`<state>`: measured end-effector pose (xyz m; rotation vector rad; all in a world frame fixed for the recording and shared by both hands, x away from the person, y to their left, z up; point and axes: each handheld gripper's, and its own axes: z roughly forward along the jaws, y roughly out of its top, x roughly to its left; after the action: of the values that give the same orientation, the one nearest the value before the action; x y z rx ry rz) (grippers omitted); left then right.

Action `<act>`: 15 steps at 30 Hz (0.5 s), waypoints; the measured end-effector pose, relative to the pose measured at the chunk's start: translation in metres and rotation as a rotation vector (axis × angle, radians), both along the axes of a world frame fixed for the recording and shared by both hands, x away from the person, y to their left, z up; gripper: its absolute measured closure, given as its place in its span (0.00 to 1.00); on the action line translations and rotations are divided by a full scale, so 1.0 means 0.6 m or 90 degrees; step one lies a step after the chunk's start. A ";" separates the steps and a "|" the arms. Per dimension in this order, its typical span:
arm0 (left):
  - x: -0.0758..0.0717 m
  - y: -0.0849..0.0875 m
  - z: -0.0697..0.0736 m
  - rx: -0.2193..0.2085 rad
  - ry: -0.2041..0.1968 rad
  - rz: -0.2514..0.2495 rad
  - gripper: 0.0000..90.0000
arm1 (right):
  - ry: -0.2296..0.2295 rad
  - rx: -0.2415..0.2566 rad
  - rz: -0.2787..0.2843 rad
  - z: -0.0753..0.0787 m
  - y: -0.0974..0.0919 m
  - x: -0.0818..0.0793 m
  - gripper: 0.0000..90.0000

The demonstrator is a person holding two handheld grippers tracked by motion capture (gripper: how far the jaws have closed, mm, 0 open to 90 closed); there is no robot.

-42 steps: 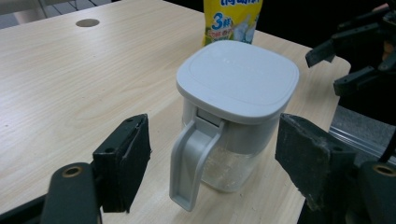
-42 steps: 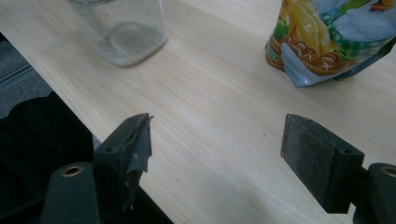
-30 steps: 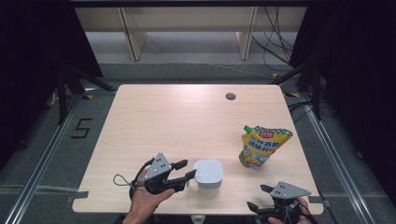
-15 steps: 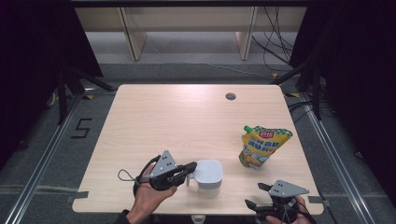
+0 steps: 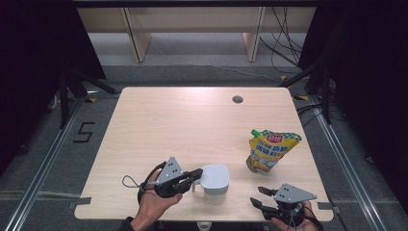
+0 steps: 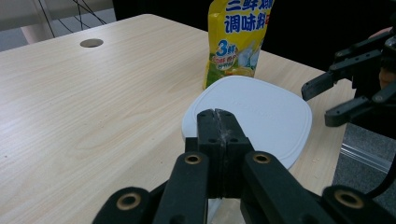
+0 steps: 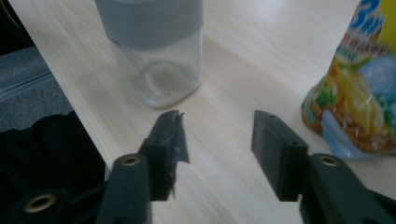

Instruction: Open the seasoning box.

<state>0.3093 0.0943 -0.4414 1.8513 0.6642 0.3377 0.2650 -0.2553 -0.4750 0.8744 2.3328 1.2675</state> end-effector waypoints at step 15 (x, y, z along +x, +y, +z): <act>-0.003 0.005 -0.003 -0.007 0.001 0.007 0.99 | -0.064 0.063 0.020 0.022 0.035 0.023 0.88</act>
<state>0.3078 0.0972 -0.4430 1.8374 0.6764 0.3392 0.2787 -0.2344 -0.4619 0.7882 2.2303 1.4162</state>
